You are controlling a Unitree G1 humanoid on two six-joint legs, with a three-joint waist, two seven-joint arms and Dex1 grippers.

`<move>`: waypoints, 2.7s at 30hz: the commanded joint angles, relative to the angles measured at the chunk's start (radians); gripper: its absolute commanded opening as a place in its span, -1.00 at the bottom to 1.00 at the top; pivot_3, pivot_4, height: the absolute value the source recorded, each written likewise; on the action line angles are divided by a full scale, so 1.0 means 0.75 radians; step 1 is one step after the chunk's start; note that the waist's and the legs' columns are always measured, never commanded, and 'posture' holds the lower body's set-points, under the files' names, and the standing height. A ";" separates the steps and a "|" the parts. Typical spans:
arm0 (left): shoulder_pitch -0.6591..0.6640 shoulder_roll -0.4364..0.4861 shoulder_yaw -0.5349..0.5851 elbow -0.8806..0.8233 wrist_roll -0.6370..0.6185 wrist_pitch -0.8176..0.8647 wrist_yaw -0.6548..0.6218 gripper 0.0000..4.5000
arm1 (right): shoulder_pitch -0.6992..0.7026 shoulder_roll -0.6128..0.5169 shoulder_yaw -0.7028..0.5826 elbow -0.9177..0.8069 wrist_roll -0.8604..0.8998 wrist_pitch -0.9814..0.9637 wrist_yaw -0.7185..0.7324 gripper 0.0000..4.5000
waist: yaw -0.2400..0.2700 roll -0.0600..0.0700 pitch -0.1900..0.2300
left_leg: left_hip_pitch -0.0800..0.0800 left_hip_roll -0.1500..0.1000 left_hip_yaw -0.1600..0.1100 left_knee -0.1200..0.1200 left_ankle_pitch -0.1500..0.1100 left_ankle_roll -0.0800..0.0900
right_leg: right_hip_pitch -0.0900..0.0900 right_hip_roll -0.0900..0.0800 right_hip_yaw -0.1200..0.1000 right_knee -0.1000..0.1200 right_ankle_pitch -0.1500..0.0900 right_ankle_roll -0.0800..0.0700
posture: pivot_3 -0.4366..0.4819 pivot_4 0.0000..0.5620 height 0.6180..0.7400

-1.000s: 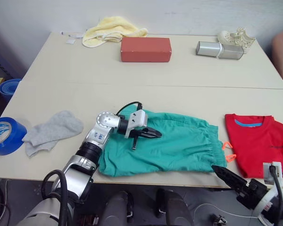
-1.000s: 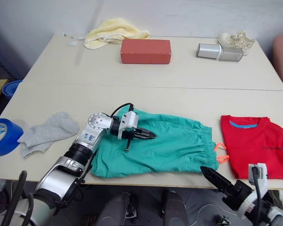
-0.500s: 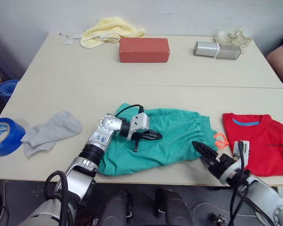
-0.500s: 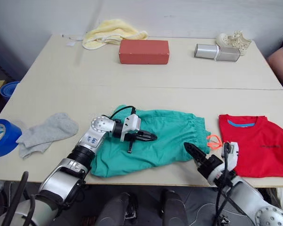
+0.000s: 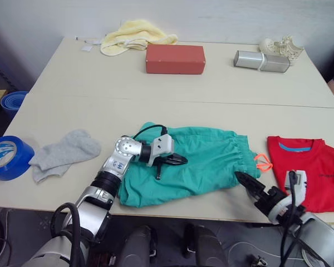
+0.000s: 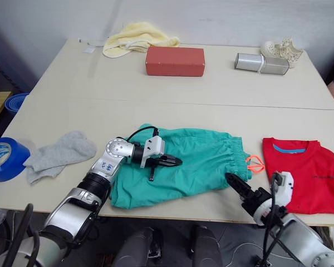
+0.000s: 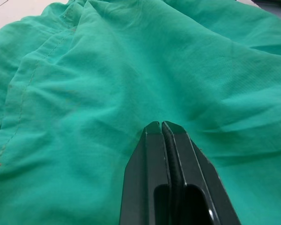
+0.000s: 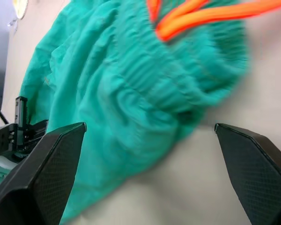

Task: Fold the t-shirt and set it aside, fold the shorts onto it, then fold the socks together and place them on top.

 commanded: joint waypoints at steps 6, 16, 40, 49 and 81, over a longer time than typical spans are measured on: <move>0.040 -0.005 -0.001 -0.015 0.017 0.005 0.018 -0.97 | -0.092 0.076 0.063 0.018 0.098 -0.071 -0.124 1.00 | -0.002 0.002 -0.001 | 0.001 0.000 0.000 0.000 0.000 0.000 | 0.000 0.000 0.000 0.001 0.000 -0.001 | -0.05 -0.47 1.00; 0.010 -0.011 0.003 0.016 0.023 -0.016 0.008 -0.97 | -0.474 0.207 0.244 0.225 -0.034 -0.085 -0.215 1.00 | -0.025 0.003 -0.002 | 0.002 0.000 0.000 0.000 0.002 -0.001 | 0.000 0.000 0.000 0.002 0.001 -0.001 | -0.05 -0.47 1.00; 0.051 -0.007 0.123 -0.033 -0.019 0.025 0.162 -1.00 | -0.439 0.317 0.171 0.172 -0.986 -0.356 0.255 -0.99 | -0.028 0.003 -0.003 | -0.002 0.000 0.000 -0.002 0.005 -0.005 | -0.003 0.000 0.000 0.001 0.001 -0.001 | -0.05 -0.47 1.00; 0.072 -0.080 0.135 -0.097 -0.034 0.126 0.276 -1.00 | -0.375 0.266 0.102 0.095 -1.359 -0.536 0.421 -0.99 | -0.028 0.004 -0.002 | -0.004 0.000 0.000 -0.002 0.006 -0.009 | -0.005 0.001 -0.002 0.001 0.001 -0.001 | -0.05 -0.47 1.00; 0.030 -0.027 0.208 -0.076 -0.055 0.198 0.314 -1.00 | -0.647 0.049 0.856 0.286 -2.259 -0.978 1.181 -0.99 | -0.034 0.004 0.000 | -0.005 0.000 -0.003 0.001 0.009 -0.013 | -0.005 0.001 -0.007 0.005 0.000 -0.003 | -0.05 -0.47 1.00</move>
